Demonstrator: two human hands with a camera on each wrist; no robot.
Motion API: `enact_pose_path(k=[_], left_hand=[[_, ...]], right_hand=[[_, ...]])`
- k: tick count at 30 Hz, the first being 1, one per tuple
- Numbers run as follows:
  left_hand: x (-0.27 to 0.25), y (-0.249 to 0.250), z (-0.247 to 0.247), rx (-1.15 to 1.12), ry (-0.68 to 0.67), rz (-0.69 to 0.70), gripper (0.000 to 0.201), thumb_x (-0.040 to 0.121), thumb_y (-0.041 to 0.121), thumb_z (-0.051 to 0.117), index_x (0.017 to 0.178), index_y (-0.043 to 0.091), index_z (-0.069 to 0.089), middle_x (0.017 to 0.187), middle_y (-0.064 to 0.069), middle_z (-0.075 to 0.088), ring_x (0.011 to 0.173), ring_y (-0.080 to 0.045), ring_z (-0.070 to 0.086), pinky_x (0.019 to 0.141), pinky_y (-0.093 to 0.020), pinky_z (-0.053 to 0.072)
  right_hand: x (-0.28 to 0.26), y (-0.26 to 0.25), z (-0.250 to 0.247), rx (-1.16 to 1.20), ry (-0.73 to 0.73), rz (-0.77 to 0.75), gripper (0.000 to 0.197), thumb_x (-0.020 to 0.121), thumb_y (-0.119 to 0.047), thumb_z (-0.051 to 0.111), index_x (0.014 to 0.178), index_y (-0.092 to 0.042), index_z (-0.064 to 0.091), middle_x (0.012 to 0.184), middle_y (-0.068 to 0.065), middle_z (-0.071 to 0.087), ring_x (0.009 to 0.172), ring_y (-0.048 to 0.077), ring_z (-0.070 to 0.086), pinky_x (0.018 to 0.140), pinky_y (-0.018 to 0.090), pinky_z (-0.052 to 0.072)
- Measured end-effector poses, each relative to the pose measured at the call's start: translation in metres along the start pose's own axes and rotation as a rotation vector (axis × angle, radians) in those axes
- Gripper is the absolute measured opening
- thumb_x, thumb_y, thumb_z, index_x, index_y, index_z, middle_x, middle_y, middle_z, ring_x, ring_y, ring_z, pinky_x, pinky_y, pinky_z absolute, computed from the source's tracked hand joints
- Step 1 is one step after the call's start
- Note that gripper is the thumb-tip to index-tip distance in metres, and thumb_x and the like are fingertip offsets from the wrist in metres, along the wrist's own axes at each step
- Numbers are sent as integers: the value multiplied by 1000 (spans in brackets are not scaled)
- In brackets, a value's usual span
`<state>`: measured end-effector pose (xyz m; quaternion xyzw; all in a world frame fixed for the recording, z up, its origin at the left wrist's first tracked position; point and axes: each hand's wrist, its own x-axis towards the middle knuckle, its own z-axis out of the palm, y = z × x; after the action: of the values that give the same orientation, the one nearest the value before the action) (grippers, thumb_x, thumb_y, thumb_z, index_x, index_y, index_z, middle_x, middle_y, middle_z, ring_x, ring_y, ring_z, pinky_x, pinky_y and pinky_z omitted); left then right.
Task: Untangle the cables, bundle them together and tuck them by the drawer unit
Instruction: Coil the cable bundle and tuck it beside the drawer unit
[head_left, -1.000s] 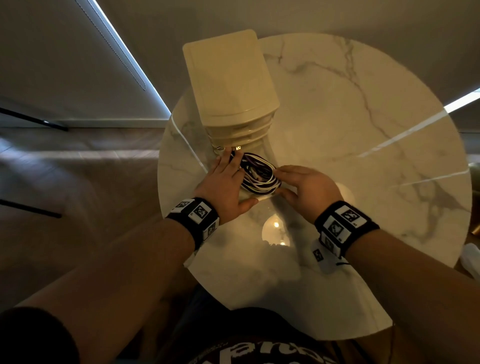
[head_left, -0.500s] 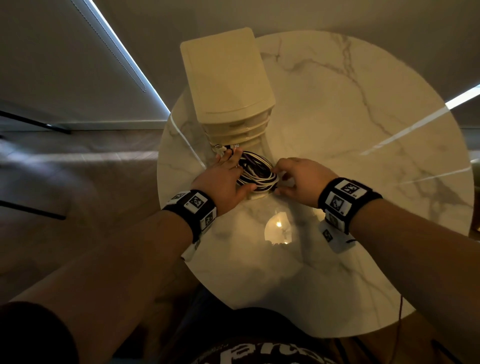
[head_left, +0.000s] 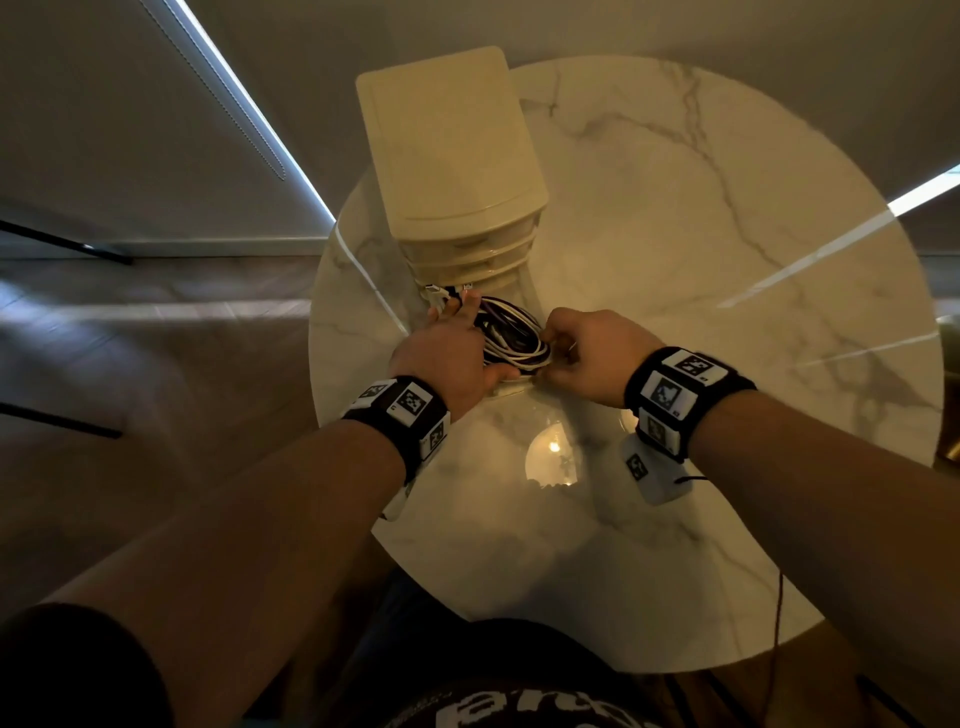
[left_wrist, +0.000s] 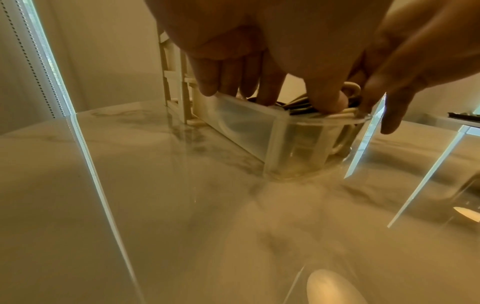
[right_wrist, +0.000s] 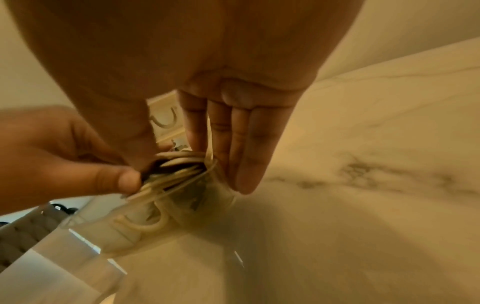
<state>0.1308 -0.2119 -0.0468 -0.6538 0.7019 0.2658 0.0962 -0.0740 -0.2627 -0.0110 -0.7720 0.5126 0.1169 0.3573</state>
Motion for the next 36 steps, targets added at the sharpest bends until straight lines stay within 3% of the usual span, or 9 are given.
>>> enact_pose_path(k=[2, 7, 11, 16, 18, 21, 24, 30, 36], left_hand=[[0, 2, 3, -11, 14, -9, 78, 97, 66, 47, 151, 10, 48, 173, -5, 1, 158, -29, 11, 128, -45, 11], [-6, -4, 1, -51, 65, 36, 78, 90, 66, 56, 152, 19, 47, 173, -4, 5, 158, -23, 15, 127, -41, 13], [-17, -14, -5, -157, 118, 73, 67, 86, 56, 67, 145, 27, 55, 172, 1, 16, 154, -20, 25, 124, -38, 27], [-29, -27, -3, -229, 347, 63, 71, 84, 42, 71, 147, 15, 51, 161, -2, 38, 146, -24, 38, 116, -47, 40], [-31, -23, -3, -80, 328, 62, 79, 85, 42, 69, 154, 14, 41, 162, -8, 34, 149, -32, 29, 121, -48, 33], [-27, -22, 1, 114, 224, 92, 86, 88, 52, 61, 159, 15, 29, 169, -10, 19, 156, -35, 12, 126, -50, 18], [-23, -26, 6, 162, 175, 129, 83, 91, 52, 54, 160, 13, 29, 172, -11, 8, 158, -33, 6, 128, -47, 8], [-17, -24, -9, 152, 96, 147, 88, 83, 57, 57, 154, 11, 36, 172, -12, 11, 158, -30, 11, 128, -45, 8], [-28, -32, -14, -129, 230, 123, 75, 92, 35, 63, 157, 12, 37, 166, -8, 33, 153, -25, 27, 127, -41, 15]], right_hand=[[-1, 1, 0, 42, 11, 13, 41, 85, -54, 73, 112, -24, 63, 93, -2, 70, 87, 22, 66, 80, 37, 56], [4, -9, 12, 64, 101, 75, 37, 81, -49, 80, 98, -28, 55, 84, -2, 66, 83, 25, 63, 75, 39, 55], [8, -18, 14, 1, 142, 92, 34, 86, -42, 76, 107, -26, 55, 88, 0, 62, 87, 29, 63, 71, 36, 48], [5, -20, 27, -124, 147, 43, 31, 97, -43, 61, 126, -32, 60, 100, 0, 53, 96, 31, 62, 72, 31, 39], [0, -15, 35, -126, 185, 11, 31, 99, -41, 58, 127, -29, 64, 109, 3, 57, 102, 31, 62, 76, 33, 46], [-9, -12, 49, -211, 295, -88, 30, 97, -34, 63, 122, -20, 72, 138, 15, 56, 126, 39, 50, 97, 47, 52], [-9, -13, 55, -344, 281, -158, 32, 97, -29, 63, 124, -16, 73, 150, 16, 51, 134, 47, 44, 98, 57, 54], [-2, -25, 39, -534, 25, -73, 45, 107, -33, 40, 151, -29, 40, 171, 5, 16, 117, 38, 61, 82, 42, 53], [-2, -23, 38, -537, 0, -64, 45, 108, -35, 38, 153, -35, 35, 172, 1, 12, 114, 36, 64, 84, 43, 55]])
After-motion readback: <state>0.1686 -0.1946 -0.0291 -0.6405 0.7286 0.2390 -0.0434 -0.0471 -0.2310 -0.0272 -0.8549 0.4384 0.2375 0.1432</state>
